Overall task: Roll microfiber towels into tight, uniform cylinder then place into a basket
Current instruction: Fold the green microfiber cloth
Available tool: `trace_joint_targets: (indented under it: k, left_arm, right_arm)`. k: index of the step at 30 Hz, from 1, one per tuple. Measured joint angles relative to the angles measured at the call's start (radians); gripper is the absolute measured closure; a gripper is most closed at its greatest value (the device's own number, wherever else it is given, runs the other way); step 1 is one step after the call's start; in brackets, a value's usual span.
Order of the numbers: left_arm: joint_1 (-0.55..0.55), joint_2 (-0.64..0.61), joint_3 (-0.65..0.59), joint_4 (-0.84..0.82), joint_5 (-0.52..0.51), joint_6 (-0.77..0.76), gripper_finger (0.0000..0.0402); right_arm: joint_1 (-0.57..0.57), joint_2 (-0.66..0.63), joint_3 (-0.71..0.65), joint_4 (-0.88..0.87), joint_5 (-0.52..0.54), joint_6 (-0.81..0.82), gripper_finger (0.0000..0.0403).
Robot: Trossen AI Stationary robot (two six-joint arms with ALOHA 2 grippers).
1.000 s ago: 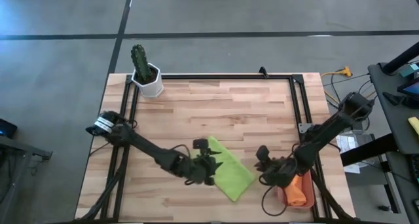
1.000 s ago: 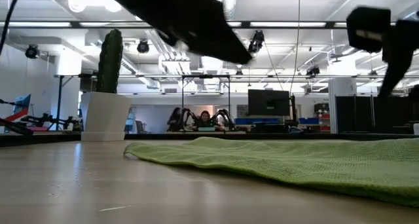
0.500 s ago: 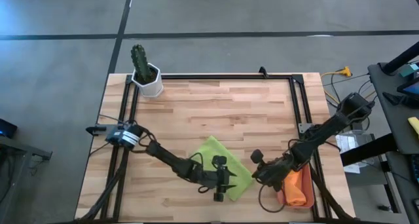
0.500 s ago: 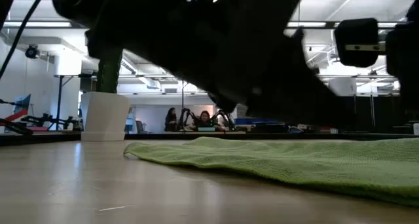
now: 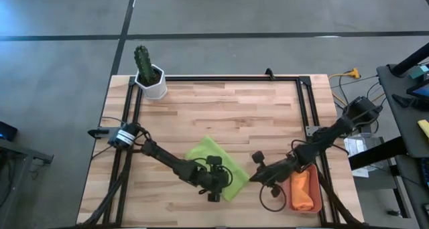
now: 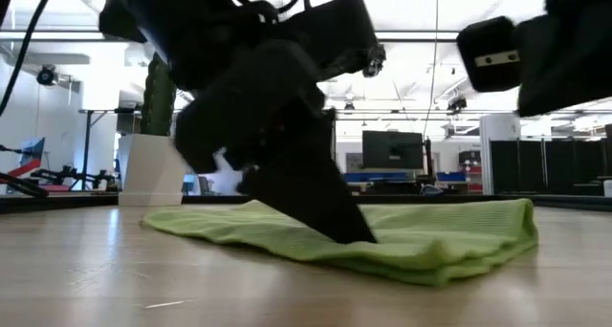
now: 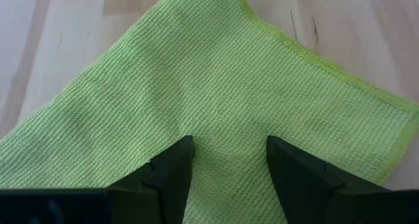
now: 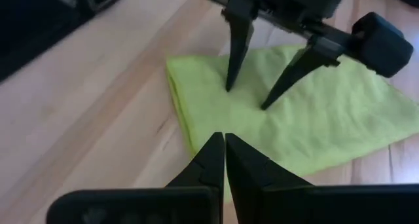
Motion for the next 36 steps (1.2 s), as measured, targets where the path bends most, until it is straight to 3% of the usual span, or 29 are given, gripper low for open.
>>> trace_joint_targets:
  k: [6, 15, 20, 24, 36]
  left_arm:
    - [-0.040, -0.060, -0.037, -0.023, 0.086, 0.148, 0.0221]
    - [-0.056, -0.093, -0.080, -0.013, 0.094, 0.237, 0.0221]
    - [-0.056, -0.095, -0.081, -0.013, 0.083, 0.239, 0.0221]
    - [-0.057, -0.096, -0.081, -0.013, 0.078, 0.238, 0.0221]
    - [-0.070, -0.102, -0.081, -0.038, 0.067, 0.212, 0.0221]
  right_arm:
    - [-0.031, 0.143, 0.012, 0.165, -0.003, -0.061, 0.0394]
    - [-0.033, 0.351, 0.134, 0.187, -0.005, -0.175, 0.0394]
    - [-0.039, 0.365, 0.192, 0.191, -0.021, -0.184, 0.0394]
    - [-0.062, 0.392, 0.188, 0.173, -0.176, -0.104, 0.0394]
    - [-0.060, 0.399, 0.176, 0.096, -0.182, -0.035, 0.0394]
